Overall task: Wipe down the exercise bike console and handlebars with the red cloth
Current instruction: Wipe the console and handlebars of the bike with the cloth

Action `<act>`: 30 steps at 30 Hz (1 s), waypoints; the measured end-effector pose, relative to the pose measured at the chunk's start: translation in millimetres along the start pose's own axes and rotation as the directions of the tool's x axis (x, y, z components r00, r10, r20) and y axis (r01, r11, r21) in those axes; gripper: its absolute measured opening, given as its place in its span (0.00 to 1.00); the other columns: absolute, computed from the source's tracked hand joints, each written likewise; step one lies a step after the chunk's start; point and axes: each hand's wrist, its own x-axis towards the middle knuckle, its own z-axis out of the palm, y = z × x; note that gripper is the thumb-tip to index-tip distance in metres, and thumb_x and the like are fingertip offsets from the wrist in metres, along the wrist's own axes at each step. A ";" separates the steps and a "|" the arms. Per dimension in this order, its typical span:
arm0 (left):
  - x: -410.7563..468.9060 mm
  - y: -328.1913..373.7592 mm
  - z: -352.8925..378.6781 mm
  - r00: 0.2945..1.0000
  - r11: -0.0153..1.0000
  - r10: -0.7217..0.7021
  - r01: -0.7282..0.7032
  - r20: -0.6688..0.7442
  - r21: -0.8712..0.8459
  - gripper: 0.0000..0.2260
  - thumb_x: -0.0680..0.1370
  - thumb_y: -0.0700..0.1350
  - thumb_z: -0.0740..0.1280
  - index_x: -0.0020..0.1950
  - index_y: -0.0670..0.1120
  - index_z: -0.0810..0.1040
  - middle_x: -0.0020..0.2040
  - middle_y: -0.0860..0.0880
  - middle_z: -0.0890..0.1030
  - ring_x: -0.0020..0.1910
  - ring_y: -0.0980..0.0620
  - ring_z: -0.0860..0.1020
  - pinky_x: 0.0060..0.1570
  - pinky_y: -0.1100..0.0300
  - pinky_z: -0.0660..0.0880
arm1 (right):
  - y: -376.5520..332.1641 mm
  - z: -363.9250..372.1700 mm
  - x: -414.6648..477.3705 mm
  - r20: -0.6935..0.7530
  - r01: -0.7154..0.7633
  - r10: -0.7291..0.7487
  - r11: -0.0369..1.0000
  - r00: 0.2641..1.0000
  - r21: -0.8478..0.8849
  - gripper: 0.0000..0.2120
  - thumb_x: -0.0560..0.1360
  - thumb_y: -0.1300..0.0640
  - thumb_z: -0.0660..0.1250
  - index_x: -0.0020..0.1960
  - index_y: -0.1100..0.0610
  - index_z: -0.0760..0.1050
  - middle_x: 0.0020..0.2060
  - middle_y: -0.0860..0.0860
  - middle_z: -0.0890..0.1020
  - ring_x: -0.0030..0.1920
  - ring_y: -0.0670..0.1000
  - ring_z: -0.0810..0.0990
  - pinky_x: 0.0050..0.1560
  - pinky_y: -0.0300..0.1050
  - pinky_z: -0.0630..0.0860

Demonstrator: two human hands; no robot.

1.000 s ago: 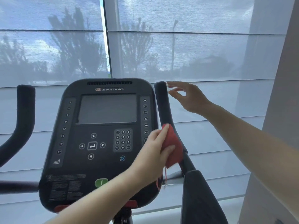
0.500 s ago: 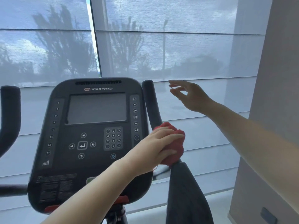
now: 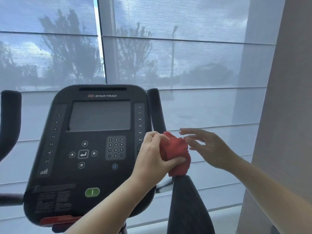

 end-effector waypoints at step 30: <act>23.6 -110.7 -27.6 0.973 0.864 -0.130 0.015 0.193 0.503 0.24 0.79 0.54 0.58 0.74 0.52 0.60 0.77 0.52 0.53 0.76 0.52 0.46 0.73 0.52 0.48 | -28.1 15.2 114.8 -0.444 0.096 -0.091 0.995 0.892 -0.012 0.09 0.71 0.55 0.71 0.51 0.51 0.80 0.44 0.46 0.83 0.47 0.48 0.81 0.49 0.41 0.77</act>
